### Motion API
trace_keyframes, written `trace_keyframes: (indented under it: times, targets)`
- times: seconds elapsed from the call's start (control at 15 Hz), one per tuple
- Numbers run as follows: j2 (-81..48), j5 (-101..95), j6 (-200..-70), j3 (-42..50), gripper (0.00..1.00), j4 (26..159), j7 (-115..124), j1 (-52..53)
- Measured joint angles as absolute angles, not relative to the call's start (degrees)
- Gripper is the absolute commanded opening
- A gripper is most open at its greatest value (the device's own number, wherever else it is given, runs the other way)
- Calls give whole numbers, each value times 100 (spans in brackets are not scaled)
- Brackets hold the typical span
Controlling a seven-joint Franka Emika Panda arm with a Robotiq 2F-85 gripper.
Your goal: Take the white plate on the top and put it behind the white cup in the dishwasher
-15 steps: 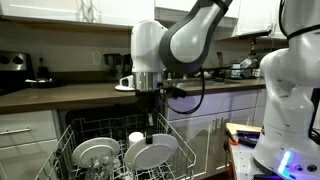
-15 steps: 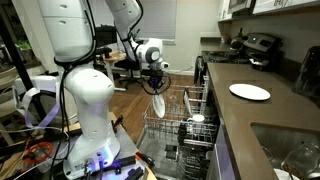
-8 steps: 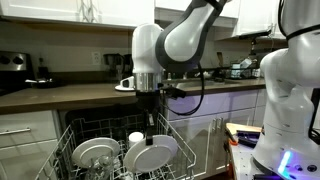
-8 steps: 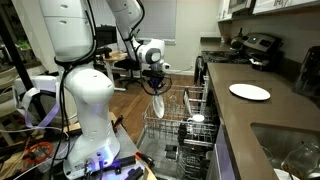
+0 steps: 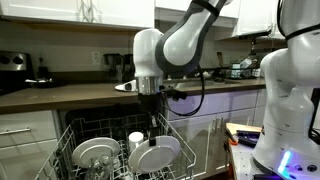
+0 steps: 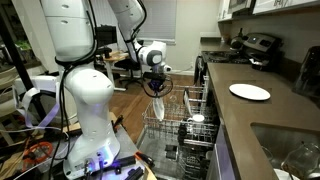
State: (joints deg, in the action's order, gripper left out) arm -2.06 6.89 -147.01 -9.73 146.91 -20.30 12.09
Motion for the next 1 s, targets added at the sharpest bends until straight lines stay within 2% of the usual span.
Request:
trace_keyframes:
  times: [1.0]
  targets:
    - [-168,762,-14513,-805,6,14736,-2764,952]
